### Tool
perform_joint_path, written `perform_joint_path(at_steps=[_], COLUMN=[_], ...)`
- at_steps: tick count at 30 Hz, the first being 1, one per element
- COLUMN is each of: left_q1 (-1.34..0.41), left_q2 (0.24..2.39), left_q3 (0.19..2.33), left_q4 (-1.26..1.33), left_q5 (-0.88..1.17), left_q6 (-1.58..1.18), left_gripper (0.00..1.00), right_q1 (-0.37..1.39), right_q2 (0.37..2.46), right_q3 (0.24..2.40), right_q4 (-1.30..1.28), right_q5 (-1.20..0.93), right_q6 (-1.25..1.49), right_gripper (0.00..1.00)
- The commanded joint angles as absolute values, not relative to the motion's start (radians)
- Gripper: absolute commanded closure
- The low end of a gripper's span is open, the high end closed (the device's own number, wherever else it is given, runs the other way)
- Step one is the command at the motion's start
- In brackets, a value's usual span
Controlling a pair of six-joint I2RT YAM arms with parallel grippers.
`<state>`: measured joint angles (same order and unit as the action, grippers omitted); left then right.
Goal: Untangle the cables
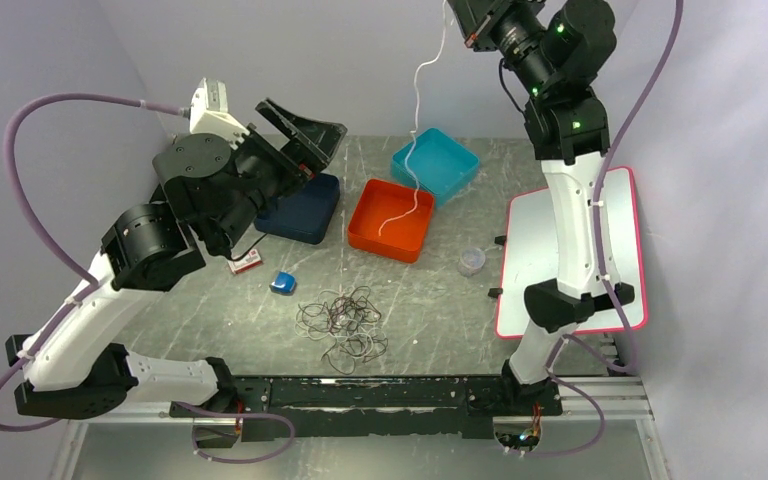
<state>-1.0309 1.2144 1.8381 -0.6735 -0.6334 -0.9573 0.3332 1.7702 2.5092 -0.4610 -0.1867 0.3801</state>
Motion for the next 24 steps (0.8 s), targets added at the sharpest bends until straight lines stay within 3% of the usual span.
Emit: perform_joint_path(at_steps=[1,7,24], left_q1=[-1.029,-1.029,-1.03], left_q2=[1.211,1.208,1.185], left_q3=[1.864,1.866,1.807], left_q4=[-0.634,-0.606,-0.511], left_q5=[-0.643,-0.647,-0.634], left_q6=[-0.934,-0.914,-0.864], left_gripper=[0.01,0.01,0.01], right_q1=[0.296,0.291,0.318], right_q2=[1.791,1.809,1.694], right_q3=[2.532,2.475,2.025], right_q4=[-0.362,-0.35,-0.283], right_q5=[-0.264,-0.295,-0.332], right_q6=[0.457,0.465,0.415], right_gripper=[1.0,1.0,1.0])
